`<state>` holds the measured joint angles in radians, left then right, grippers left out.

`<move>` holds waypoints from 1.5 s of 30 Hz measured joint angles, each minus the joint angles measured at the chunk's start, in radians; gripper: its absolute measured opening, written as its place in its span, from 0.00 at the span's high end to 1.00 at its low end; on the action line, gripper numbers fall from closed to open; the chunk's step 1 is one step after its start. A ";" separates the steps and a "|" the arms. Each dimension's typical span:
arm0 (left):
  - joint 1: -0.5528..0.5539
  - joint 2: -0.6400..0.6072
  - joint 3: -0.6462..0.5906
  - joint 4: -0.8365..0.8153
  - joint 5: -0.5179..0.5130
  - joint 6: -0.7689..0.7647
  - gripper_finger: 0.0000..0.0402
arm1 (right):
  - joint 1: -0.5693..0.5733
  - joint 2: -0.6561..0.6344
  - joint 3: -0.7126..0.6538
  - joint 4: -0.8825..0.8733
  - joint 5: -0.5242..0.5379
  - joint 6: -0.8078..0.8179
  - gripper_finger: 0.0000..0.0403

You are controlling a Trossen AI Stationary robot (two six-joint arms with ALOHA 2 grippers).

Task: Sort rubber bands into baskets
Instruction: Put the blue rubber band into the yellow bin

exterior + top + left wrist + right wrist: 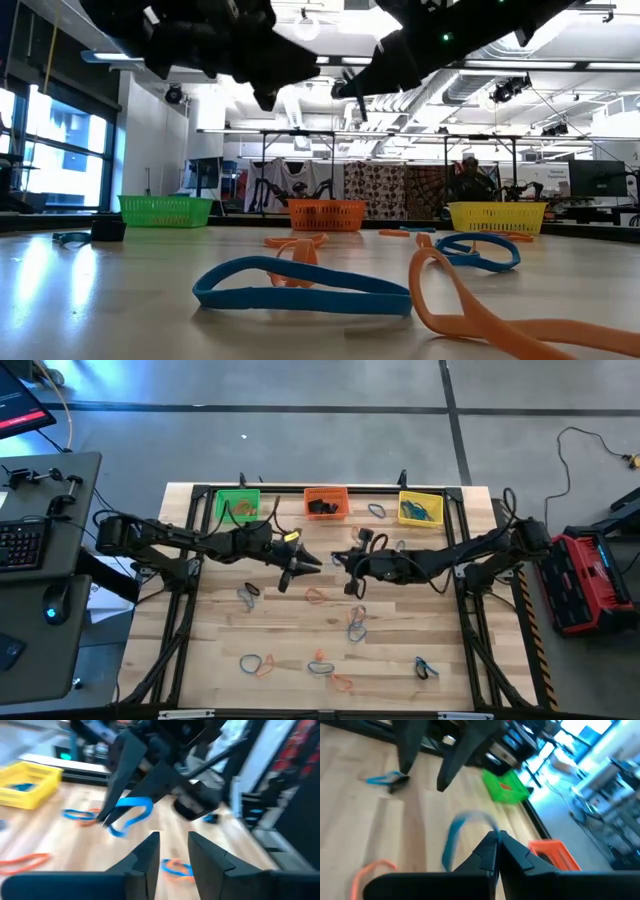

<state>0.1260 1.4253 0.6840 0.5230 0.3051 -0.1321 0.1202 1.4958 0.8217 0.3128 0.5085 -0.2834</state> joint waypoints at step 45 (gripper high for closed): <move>0.024 -0.006 -0.229 0.291 -0.107 0.047 0.71 | -0.908 -0.022 0.081 -1.012 0.033 0.572 1.00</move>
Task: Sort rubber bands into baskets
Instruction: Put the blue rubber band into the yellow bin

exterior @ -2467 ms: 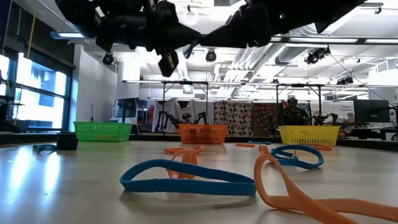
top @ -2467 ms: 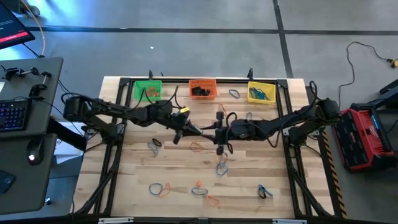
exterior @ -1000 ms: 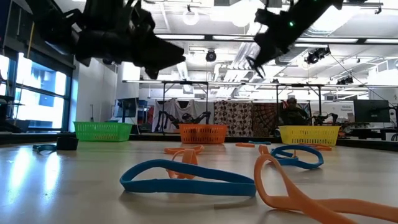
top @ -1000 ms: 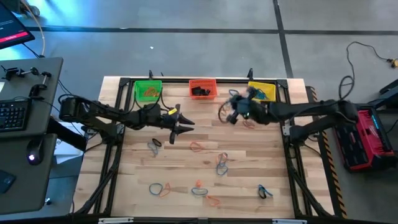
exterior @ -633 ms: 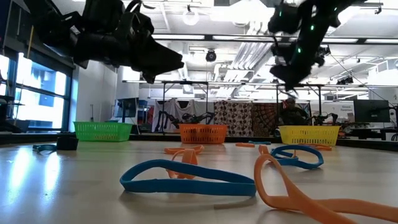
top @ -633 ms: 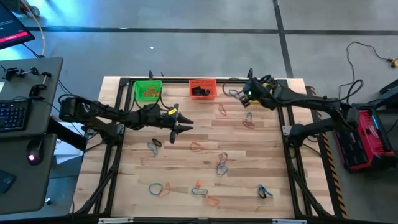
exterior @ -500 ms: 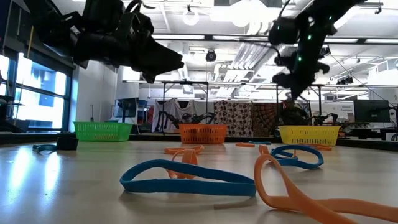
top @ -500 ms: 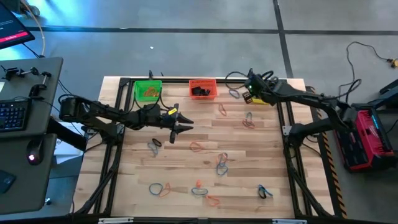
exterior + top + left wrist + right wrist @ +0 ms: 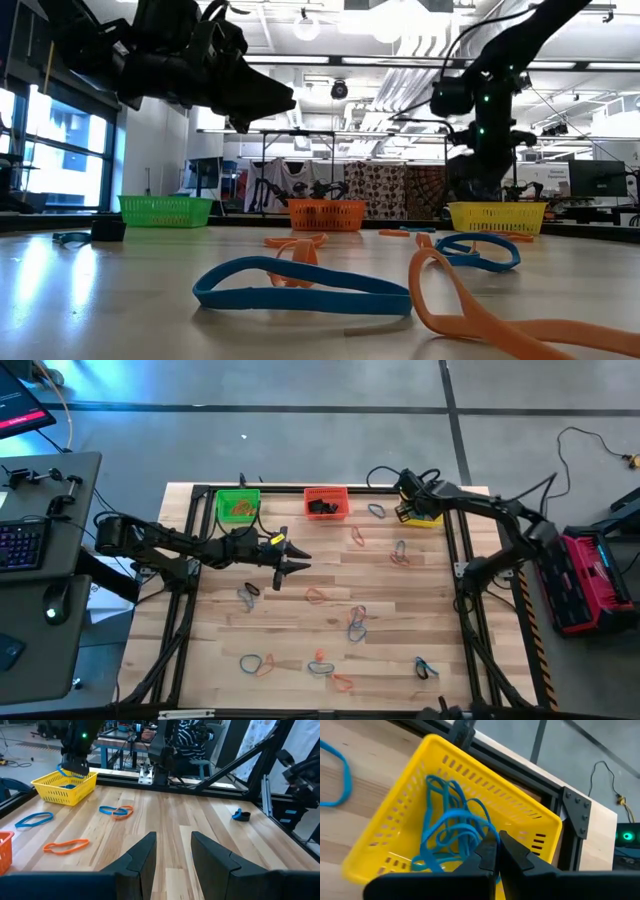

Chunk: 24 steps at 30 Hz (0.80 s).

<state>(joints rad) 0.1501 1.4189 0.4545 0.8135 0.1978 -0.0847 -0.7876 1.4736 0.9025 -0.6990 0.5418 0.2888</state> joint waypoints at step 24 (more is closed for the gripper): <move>0.000 0.000 0.000 -0.006 0.000 -0.008 0.71 | -0.085 0.020 0.000 0.002 -0.105 -0.044 0.69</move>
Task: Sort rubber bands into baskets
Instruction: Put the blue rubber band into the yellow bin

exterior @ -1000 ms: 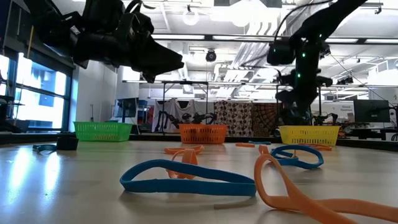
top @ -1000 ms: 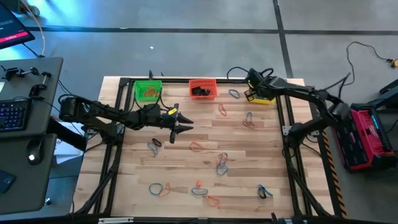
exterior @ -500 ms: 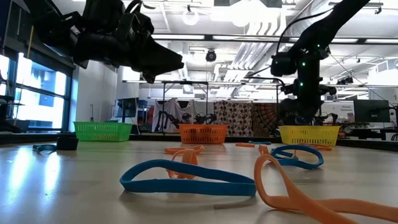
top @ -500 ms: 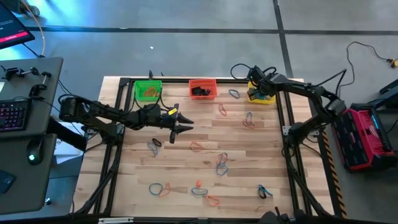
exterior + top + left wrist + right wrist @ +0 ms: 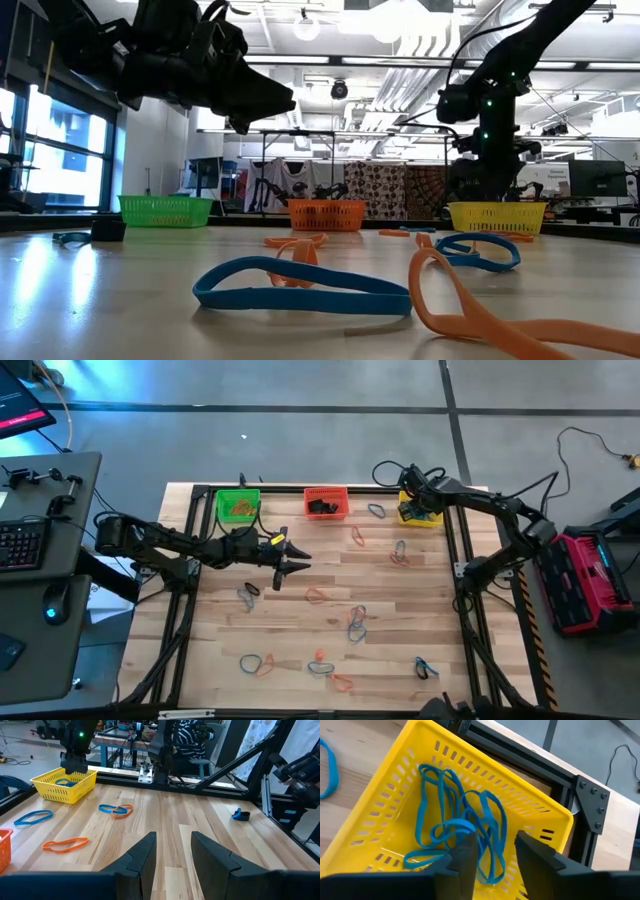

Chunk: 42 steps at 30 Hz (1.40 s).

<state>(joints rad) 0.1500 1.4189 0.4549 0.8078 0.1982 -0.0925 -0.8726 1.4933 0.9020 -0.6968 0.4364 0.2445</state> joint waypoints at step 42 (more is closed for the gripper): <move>0.000 0.000 0.000 -0.057 0.010 0.018 0.71 | 1.579 -0.073 0.000 -0.017 -0.464 1.347 0.70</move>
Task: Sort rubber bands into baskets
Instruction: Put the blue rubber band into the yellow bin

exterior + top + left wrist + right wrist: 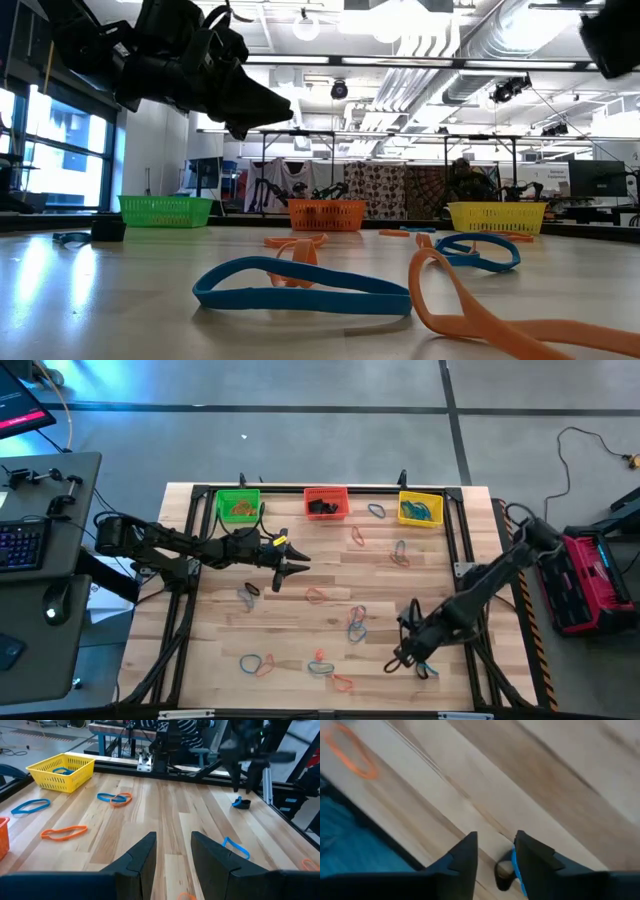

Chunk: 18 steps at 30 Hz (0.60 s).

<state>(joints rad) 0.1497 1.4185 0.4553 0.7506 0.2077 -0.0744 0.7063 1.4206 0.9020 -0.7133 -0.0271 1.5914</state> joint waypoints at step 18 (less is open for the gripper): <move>0.000 0.000 0.000 -0.005 0.000 0.001 0.71 | 0.002 0.199 0.000 0.038 -0.213 -0.060 0.68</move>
<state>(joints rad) 0.1497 1.4185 0.4553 0.7458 0.2075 -0.0738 0.7078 1.6195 0.9020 -0.6750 -0.2398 1.5318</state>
